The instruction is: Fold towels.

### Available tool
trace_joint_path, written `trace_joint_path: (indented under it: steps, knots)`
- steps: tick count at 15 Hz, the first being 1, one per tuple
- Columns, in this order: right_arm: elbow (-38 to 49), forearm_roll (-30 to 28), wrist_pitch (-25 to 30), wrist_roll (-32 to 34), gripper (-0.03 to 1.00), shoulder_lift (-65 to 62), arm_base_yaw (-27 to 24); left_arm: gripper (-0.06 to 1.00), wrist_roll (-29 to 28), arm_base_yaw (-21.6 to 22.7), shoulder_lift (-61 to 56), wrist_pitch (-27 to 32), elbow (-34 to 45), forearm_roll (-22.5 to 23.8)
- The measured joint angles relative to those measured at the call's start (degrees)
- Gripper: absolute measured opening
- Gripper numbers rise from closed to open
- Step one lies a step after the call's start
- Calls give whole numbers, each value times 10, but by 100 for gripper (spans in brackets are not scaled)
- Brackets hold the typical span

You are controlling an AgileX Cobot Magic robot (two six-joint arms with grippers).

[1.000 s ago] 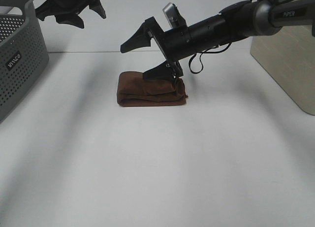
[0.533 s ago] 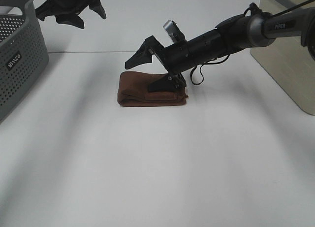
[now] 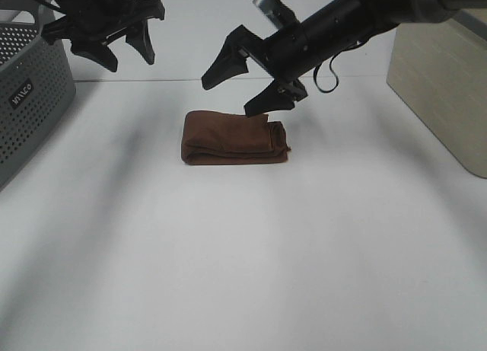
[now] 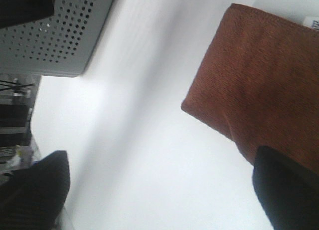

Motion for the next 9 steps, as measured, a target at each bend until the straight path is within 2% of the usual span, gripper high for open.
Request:
trace_joint_path:
  steps: [4,5,6,7,8,9]
  knots:
    - [0,-167,23,124,92,-84,0,59,2,0,-30,73,0,84]
    - [0,-203,35,155,92,-104,0,59,3,0,-42,88,0,98]
    - [0,-258,62,203,92,-139,0,59,13,-7,-60,119,-1,135]
    - [0,-258,62,203,92,-139,0,59,13,-7,-60,119,-1,135]
    - [0,-300,98,233,92,-169,0,59,28,-30,-85,121,14,180]
    - [0,-323,107,246,92,-187,0,59,30,-42,-105,121,37,199]
